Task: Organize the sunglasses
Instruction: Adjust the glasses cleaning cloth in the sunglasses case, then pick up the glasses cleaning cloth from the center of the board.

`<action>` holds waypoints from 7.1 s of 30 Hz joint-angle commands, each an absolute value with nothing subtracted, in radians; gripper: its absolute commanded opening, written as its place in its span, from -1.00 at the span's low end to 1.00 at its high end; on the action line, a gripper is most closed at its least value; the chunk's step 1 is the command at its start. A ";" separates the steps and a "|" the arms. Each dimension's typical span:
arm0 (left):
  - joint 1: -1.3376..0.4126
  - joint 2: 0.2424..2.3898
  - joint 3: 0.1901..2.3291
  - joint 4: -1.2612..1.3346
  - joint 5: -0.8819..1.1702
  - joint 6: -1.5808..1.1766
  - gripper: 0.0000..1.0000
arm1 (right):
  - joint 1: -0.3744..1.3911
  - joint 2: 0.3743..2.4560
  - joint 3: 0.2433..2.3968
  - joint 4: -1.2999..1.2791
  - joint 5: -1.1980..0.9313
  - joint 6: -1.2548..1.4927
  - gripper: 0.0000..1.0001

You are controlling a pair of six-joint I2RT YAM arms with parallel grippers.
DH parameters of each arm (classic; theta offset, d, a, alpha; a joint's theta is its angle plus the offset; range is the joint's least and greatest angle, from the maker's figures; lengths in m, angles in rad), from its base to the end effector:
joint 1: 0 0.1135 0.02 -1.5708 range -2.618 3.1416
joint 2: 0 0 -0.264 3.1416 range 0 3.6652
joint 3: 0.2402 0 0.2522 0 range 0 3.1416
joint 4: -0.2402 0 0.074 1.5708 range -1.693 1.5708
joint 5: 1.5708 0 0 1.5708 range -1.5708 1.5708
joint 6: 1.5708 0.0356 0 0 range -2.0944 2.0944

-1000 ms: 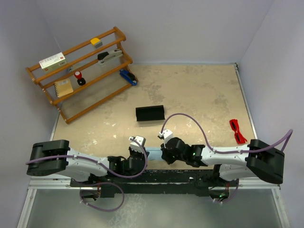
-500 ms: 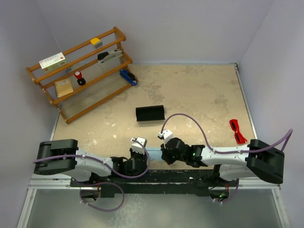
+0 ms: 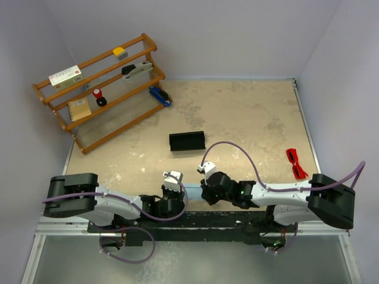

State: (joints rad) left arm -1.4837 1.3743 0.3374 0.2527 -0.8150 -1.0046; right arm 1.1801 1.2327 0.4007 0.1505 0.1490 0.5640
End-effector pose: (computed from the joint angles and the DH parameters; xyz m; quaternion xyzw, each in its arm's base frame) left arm 0.0445 -0.2114 0.1226 0.0537 0.8598 -0.2158 0.4596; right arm 0.0912 0.2075 0.1531 -0.2424 0.8676 0.2852 0.3274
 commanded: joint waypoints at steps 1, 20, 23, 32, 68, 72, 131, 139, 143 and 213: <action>-1.498 1.356 0.353 0.145 -0.811 -1.064 -0.96 | 1.191 1.221 0.379 0.128 0.166 0.573 -1.00; -1.509 1.229 0.317 -0.013 -0.862 -1.129 -1.00 | 1.218 1.196 0.407 0.095 0.170 0.579 -1.00; -1.509 1.240 0.318 -0.006 -0.858 -1.129 -1.00 | 1.226 1.186 0.411 0.081 0.172 0.580 -0.98; -1.509 1.229 0.322 -0.016 -0.870 -1.127 -1.00 | 1.238 1.160 0.424 0.033 0.184 0.585 -0.98; -1.511 1.285 0.522 -0.282 -0.887 -1.204 -0.45 | 1.239 1.039 0.393 0.001 0.328 0.584 -0.69; -1.511 1.324 0.529 -0.265 -0.862 -1.205 -0.41 | 1.240 1.030 0.387 -0.002 0.331 0.585 -0.68; -1.513 1.308 0.489 -0.302 -0.870 -1.252 -0.33 | 1.239 1.028 0.361 0.010 0.311 0.600 -0.68; -1.513 1.354 0.511 -0.262 -0.848 -1.227 -0.34 | 1.240 1.027 0.361 0.003 0.314 0.600 -0.68; -1.512 1.368 0.516 -0.256 -0.835 -1.221 -0.36 | 1.239 1.025 0.362 0.001 0.317 0.599 -0.68; -1.551 1.307 0.463 -0.148 -0.788 -1.191 -1.00 | 1.335 1.201 0.521 -0.184 0.546 0.897 -0.48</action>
State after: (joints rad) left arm -1.5414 1.3319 0.4725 -0.1864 -0.7845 -1.2102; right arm 1.3293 1.2110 0.4801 -0.1390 0.4808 0.8593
